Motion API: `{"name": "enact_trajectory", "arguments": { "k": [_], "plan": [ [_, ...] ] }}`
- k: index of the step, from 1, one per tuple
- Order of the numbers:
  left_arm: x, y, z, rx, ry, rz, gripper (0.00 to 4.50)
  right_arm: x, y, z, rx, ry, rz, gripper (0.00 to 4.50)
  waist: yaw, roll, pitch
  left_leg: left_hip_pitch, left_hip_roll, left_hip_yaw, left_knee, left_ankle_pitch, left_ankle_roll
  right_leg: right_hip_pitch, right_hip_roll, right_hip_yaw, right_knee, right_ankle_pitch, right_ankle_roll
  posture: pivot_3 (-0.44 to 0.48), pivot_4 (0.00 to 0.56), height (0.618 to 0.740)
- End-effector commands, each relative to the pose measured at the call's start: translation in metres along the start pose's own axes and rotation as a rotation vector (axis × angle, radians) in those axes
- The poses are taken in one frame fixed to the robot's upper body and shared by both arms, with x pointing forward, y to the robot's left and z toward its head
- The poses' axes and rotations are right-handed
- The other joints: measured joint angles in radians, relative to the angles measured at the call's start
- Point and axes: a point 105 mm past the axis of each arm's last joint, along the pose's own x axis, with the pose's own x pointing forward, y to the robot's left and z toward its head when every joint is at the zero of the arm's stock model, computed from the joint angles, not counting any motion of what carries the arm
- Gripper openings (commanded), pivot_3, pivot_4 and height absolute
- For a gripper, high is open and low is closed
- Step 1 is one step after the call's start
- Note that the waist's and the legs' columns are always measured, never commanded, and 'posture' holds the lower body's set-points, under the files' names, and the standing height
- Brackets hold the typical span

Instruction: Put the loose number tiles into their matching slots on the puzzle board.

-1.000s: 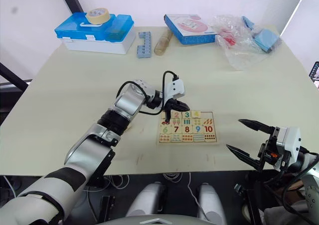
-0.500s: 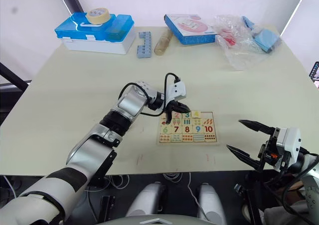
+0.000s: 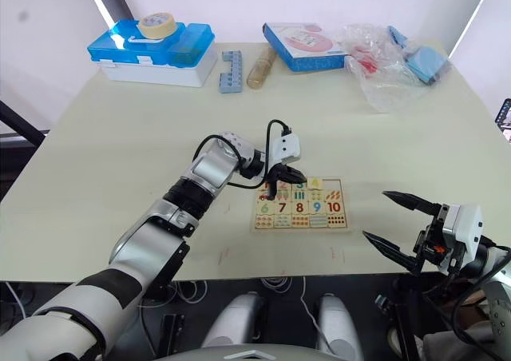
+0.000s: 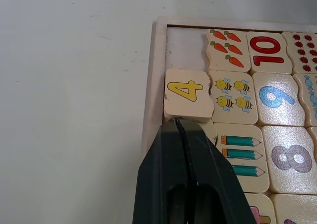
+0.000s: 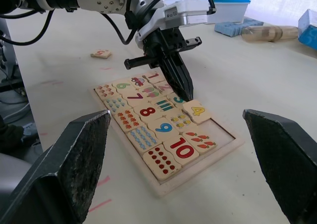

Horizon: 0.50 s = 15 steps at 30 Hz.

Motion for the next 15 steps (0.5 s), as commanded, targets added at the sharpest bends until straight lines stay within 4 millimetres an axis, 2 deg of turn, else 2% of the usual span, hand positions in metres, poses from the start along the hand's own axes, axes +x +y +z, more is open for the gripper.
{"name": "enact_trajectory", "arguments": {
  "k": [1,12,15],
  "plan": [
    [-0.0007,0.002,0.0152,0.057,-0.016,-0.004,0.02,-0.0011,0.0001,0.0117,-0.052,-0.021,0.001,4.5,0.0,0.0,0.0,0.0,0.0,0.0,0.0,0.0,0.0,0.0,0.0,0.0,0.0,0.0,0.0,0.0,0.15,0.74],
    [0.0009,0.0005,0.0181,0.059,-0.027,-0.01,0.02,-0.0005,0.001,0.0121,-0.05,-0.023,0.001,4.5,0.0,0.0,0.0,0.0,0.0,0.0,0.0,0.0,0.0,0.0,0.0,0.0,0.0,0.0,0.0,0.0,0.15,0.74],
    [-0.0052,0.0036,0.0249,0.037,-0.078,0.007,0.02,-0.0001,0.0016,0.0123,-0.05,-0.025,0.001,4.5,0.0,0.0,0.0,0.0,0.0,0.0,0.0,0.0,0.0,0.0,0.0,0.0,0.0,0.0,0.0,0.0,0.15,0.74]
  ]
}}
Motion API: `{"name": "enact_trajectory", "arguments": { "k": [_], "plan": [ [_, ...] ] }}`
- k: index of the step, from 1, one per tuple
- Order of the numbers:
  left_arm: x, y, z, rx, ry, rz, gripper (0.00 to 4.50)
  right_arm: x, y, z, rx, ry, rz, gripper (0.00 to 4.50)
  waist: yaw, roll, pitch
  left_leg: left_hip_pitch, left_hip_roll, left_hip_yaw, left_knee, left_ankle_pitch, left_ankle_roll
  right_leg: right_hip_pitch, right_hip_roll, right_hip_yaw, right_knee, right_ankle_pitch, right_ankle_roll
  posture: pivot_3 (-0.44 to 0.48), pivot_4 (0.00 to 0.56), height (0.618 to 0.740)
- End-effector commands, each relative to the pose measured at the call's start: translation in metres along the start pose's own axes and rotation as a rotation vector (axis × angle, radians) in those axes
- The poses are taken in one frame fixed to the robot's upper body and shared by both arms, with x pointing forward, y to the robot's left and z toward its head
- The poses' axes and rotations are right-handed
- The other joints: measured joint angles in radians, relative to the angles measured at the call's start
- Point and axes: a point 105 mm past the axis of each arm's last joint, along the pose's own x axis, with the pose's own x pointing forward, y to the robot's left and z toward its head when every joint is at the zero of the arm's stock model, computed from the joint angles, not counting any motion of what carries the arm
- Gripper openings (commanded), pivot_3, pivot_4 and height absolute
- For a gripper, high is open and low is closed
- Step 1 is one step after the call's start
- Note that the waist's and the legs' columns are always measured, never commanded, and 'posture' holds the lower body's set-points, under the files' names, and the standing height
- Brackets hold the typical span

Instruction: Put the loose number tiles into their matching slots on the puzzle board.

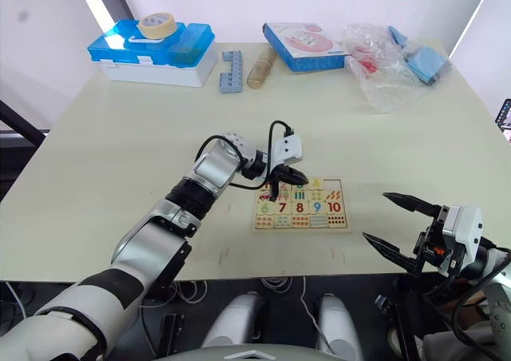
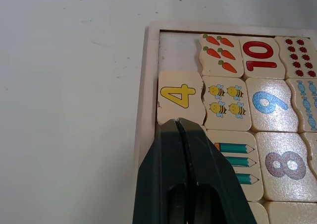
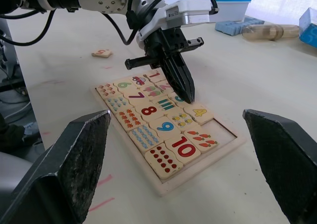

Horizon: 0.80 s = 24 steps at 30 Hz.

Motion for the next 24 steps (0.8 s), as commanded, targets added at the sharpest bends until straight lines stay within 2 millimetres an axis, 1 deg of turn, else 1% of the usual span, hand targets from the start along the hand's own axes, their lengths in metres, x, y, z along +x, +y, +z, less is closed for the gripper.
{"name": "enact_trajectory", "arguments": {
  "k": [1,3,5,8,11,13,15,16,17,20,21,22,24],
  "plan": [
    [-0.015,0.008,0.025,0.018,-0.098,0.034,0.02,0.0,0.0,0.012,-0.046,-0.027,-0.004,4.5,0.0,0.0,0.0,0.0,0.0,0.0,0.0,0.0,0.0,0.0,0.0,0.0,0.0,0.0,0.0,0.0,0.15,0.74],
    [-0.031,0.011,0.03,-0.032,-0.162,0.055,0.02,0.001,0.0,0.013,-0.039,-0.037,-0.009,4.5,-0.002,0.0,0.0,0.0,0.0,0.0,0.0,0.0,0.0,0.0,0.0,0.0,0.0,0.0,0.0,0.0,0.15,0.74],
    [-0.045,0.011,0.03,-0.064,-0.199,0.082,0.02,0.002,-0.002,0.014,-0.03,-0.051,-0.024,4.5,-0.004,0.0,0.0,0.0,0.0,0.0,0.0,0.0,0.0,0.0,0.0,0.0,0.0,0.0,0.0,0.0,0.15,0.74],
    [-0.072,0.006,0.03,-0.124,-0.283,0.139,0.02,0.006,-0.005,0.017,-0.019,-0.074,-0.033,4.5,-0.004,0.001,-0.001,0.001,0.001,0.0,-0.001,0.0,0.0,0.0,0.0,0.001,0.0,0.0,0.0,0.0,0.15,0.74],
    [-0.096,-0.001,0.021,-0.18,-0.325,0.237,0.02,0.012,-0.012,0.016,-0.006,-0.068,-0.053,4.5,-0.005,0.001,-0.001,0.002,0.002,-0.001,-0.001,0.0,0.0,0.0,0.0,0.001,0.001,0.0,0.0,0.0,0.15,0.74],
    [-0.11,-0.006,0.013,-0.244,-0.356,0.316,0.02,0.017,-0.018,0.013,-0.03,-0.046,-0.075,4.5,0.001,0.001,-0.001,0.002,0.001,-0.005,-0.001,0.0,0.0,0.0,0.0,0.001,0.001,0.0,0.0,0.0,0.15,0.74],
    [-0.126,-0.011,0.011,-0.322,-0.455,0.385,0.02,0.023,-0.021,0.011,-0.022,-0.037,-0.068,4.5,0.002,0.001,-0.001,0.002,0.001,-0.007,-0.001,0.0,0.0,0.001,0.0,0.0,0.0,0.0,0.0,0.0,0.15,0.74],
    [-0.134,-0.011,0.009,-0.31,-0.493,0.458,0.02,0.025,-0.023,0.011,-0.03,-0.032,-0.068,4.5,0.004,0.001,-0.001,0.002,0.002,-0.008,-0.001,0.0,0.0,0.001,-0.001,-0.001,0.0,0.0,0.0,0.0,0.15,0.74],
    [-0.141,-0.013,0.002,-0.324,-0.495,0.523,0.02,0.028,-0.024,0.011,-0.029,-0.033,-0.063,4.5,0.003,0.001,-0.001,0.002,0.002,-0.008,-0.001,0.0,0.0,0.002,-0.001,-0.002,0.0,0.0,0.0,0.0,0.15,0.74],
    [-0.161,-0.025,-0.013,-0.361,-0.504,0.644,0.02,0.039,-0.028,0.015,-0.009,-0.044,-0.031,4.5,-0.001,0.002,-0.001,0.002,0.001,-0.008,-0.001,0.0,0.0,0.002,-0.003,-0.002,0.0,0.0,-0.001,0.0,0.15,0.74],
    [-0.166,-0.031,-0.019,-0.38,-0.507,0.669,0.02,0.042,-0.028,0.019,0.024,-0.065,-0.017,4.5,0.001,0.002,-0.001,0.003,0.001,-0.008,-0.001,0.0,-0.001,0.002,-0.003,-0.002,0.0,0.0,-0.001,0.0,0.15,0.74],
    [-0.175,-0.038,-0.028,-0.389,-0.503,0.715,0.02,0.044,-0.029,0.021,0.04,-0.079,-0.004,4.5,0.003,0.002,-0.001,0.003,0.001,-0.009,-0.001,0.0,-0.001,0.002,-0.003,-0.003,0.0,0.0,-0.001,0.0,0.15,0.74],
    [-0.187,-0.052,-0.042,-0.405,-0.49,0.781,0.02,0.044,-0.028,0.025,0.055,-0.097,0.026,4.5,0.003,0.002,-0.001,0.003,0.001,-0.009,-0.002,0.0,-0.001,0.003,-0.003,-0.003,0.0,0.0,-0.001,0.0,0.15,0.74]
  ]
}}
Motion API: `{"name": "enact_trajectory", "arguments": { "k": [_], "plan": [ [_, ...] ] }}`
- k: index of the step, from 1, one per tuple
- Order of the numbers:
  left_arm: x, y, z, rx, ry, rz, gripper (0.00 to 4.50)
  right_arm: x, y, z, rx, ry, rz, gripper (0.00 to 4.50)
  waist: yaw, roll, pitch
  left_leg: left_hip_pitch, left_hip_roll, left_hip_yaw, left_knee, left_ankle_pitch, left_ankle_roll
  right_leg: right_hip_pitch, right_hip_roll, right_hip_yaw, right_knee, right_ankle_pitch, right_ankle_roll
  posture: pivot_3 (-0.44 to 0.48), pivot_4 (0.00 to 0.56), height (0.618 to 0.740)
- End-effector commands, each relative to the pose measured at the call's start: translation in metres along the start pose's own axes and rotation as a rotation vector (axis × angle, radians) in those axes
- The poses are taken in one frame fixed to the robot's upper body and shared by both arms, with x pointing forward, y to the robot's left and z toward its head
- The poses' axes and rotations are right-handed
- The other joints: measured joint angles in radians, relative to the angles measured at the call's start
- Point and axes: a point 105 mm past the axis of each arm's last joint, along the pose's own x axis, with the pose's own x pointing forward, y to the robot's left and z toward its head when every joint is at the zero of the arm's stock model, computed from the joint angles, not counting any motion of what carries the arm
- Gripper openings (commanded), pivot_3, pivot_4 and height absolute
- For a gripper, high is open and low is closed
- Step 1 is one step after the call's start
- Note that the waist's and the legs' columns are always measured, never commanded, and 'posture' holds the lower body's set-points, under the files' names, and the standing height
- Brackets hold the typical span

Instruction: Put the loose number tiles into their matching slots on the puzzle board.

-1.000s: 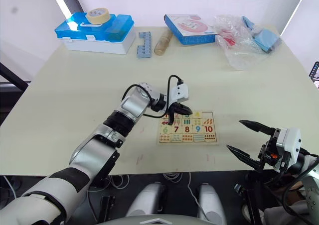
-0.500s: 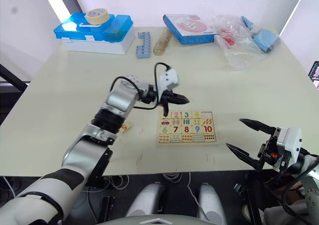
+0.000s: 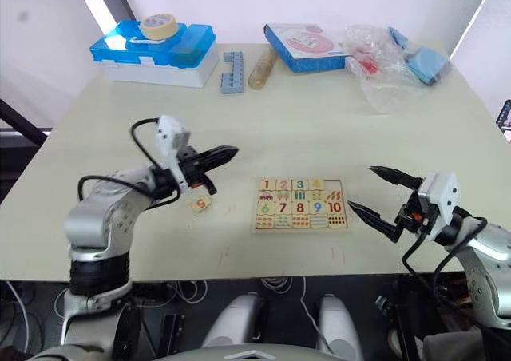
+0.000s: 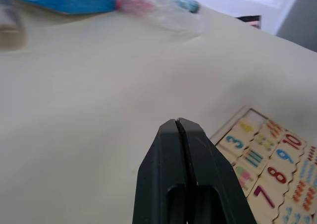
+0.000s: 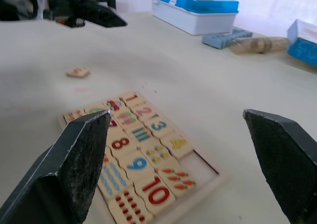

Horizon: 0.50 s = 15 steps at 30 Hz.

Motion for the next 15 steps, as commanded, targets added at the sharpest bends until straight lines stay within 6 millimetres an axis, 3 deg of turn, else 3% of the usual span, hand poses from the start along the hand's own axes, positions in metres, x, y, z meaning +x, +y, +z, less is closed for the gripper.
{"name": "enact_trajectory", "arguments": {
  "k": [1,5,6,10,11,13,15],
  "plan": [
    [-0.041,0.004,0.006,0.039,-0.066,0.107,0.02,0.0,0.001,0.014,0.018,-0.056,0.041,4.5,0.001,0.0,0.0,0.001,0.0,0.0,-0.001,0.0,0.0,0.001,0.0,0.0,0.0,0.0,0.0,0.0,0.15,0.74],
    [-0.077,0.006,-0.013,0.013,-0.035,0.183,0.02,-0.008,0.003,0.011,0.03,-0.042,0.08,4.5,0.009,0.0,0.0,0.005,0.0,-0.001,-0.003,0.0,0.0,0.005,-0.001,-0.002,-0.001,-0.001,-0.002,0.0,0.15,0.74],
    [-0.088,0.007,-0.021,0.012,-0.011,0.211,0.25,-0.013,0.004,0.008,0.03,-0.03,0.085,4.5,0.012,0.0,0.0,0.005,0.0,0.0,-0.003,0.0,0.0,0.005,-0.001,-0.002,-0.001,-0.002,-0.003,0.0,0.15,0.74],
    [-0.118,0.005,-0.042,-0.03,0.034,0.275,1.67,-0.031,0.007,0.0,0.022,0.005,0.084,4.5,0.024,0.001,-0.001,0.007,0.001,0.001,-0.004,0.0,0.0,0.006,-0.001,-0.002,-0.001,-0.005,-0.007,0.0,0.15,0.74],
    [-0.125,0.003,-0.048,-0.053,0.04,0.285,2.32,-0.036,0.009,-0.001,0.026,0.013,0.084,4.5,0.026,0.001,-0.001,0.006,0.001,0.002,-0.004,0.0,0.0,0.006,-0.001,-0.004,-0.001,-0.005,-0.008,0.0,0.15,0.74],
    [-0.135,-0.001,-0.06,-0.073,0.066,0.306,2.84,-0.047,0.012,-0.004,0.045,0.033,0.074,4.5,0.027,0.001,-0.001,0.006,0.001,0.002,-0.004,0.0,0.0,0.007,-0.001,-0.005,-0.001,-0.006,-0.009,0.0,0.15,0.74],
    [-0.141,-0.007,-0.067,-0.092,0.084,0.295,3.77,-0.057,0.014,-0.006,0.059,0.049,0.061,4.5,0.026,0.002,-0.003,0.007,0.002,0.002,-0.004,0.0,0.0,0.007,-0.002,-0.004,-0.002,-0.008,-0.009,0.0,0.15,0.74]
  ]
}}
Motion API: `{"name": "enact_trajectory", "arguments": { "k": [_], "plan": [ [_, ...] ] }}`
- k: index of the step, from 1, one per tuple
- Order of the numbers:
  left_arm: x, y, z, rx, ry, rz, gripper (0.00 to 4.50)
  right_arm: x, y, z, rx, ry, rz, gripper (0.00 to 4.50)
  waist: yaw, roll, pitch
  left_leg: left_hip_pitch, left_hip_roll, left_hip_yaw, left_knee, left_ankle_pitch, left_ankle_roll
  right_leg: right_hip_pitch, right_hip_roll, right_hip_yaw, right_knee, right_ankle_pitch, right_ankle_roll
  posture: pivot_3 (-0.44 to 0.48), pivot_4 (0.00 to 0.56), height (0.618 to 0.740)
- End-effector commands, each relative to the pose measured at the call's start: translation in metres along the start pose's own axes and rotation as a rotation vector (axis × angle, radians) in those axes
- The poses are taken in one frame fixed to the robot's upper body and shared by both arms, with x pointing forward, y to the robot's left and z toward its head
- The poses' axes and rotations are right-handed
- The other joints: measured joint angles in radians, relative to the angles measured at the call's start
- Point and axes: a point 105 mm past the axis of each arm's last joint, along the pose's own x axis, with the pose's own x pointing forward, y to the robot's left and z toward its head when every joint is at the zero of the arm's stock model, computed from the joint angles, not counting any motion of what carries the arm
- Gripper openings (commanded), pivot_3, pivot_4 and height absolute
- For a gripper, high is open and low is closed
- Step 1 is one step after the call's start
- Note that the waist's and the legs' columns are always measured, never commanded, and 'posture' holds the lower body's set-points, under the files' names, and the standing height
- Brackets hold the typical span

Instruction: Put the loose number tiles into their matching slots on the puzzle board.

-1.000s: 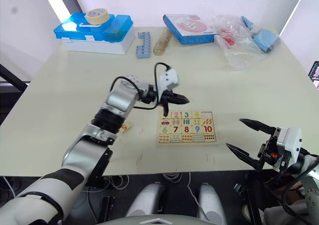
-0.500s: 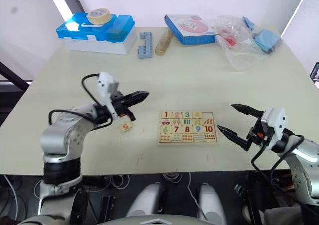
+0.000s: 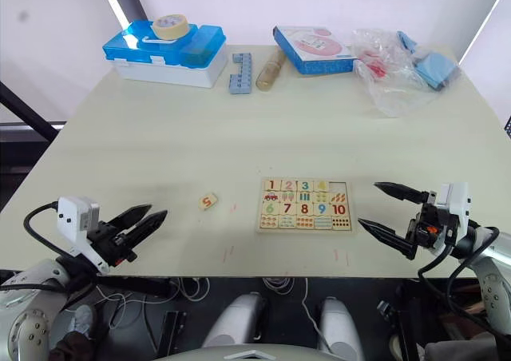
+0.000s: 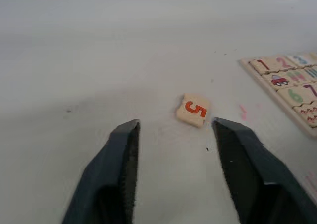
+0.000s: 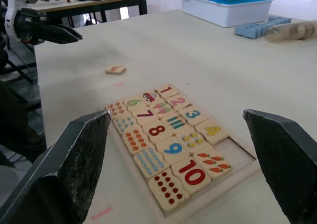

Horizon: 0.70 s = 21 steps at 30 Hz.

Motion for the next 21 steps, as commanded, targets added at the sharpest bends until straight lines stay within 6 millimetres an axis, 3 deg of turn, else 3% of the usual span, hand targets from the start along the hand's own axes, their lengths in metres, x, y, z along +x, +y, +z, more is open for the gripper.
{"name": "enact_trajectory", "arguments": {
  "k": [1,4,9,21],
  "plan": [
    [-0.013,-0.005,0.002,0.031,-0.016,-0.014,4.26,-0.019,0.002,0.007,-0.031,0.001,-0.022,4.5,-0.001,0.0,0.0,0.0,0.0,0.0,-0.001,0.0,0.0,0.0,0.0,0.0,0.0,-0.001,0.0,0.0,0.15,0.74],
    [-0.013,-0.006,0.0,0.035,-0.007,-0.04,4.42,-0.029,0.006,0.005,-0.021,0.014,-0.037,4.5,-0.001,0.0,0.0,0.0,0.0,0.0,-0.001,0.0,0.0,0.0,0.0,-0.001,0.0,-0.001,0.0,0.0,0.15,0.74],
    [0.007,-0.007,0.014,0.064,-0.011,-0.078,4.42,-0.031,0.01,0.009,-0.039,0.011,-0.035,4.5,-0.004,0.0,0.0,0.0,0.001,0.0,-0.001,0.0,0.0,0.0,0.0,-0.001,0.0,-0.002,0.002,0.0,0.15,0.74],
    [0.051,0.004,0.013,0.203,0.128,-0.224,4.42,-0.007,0.014,0.02,-0.089,-0.032,0.032,4.5,-0.009,-0.002,0.0,0.001,0.0,0.002,-0.003,0.0,0.0,-0.001,0.0,0.001,-0.001,-0.001,0.0,0.0,0.15,0.74]
  ]
}}
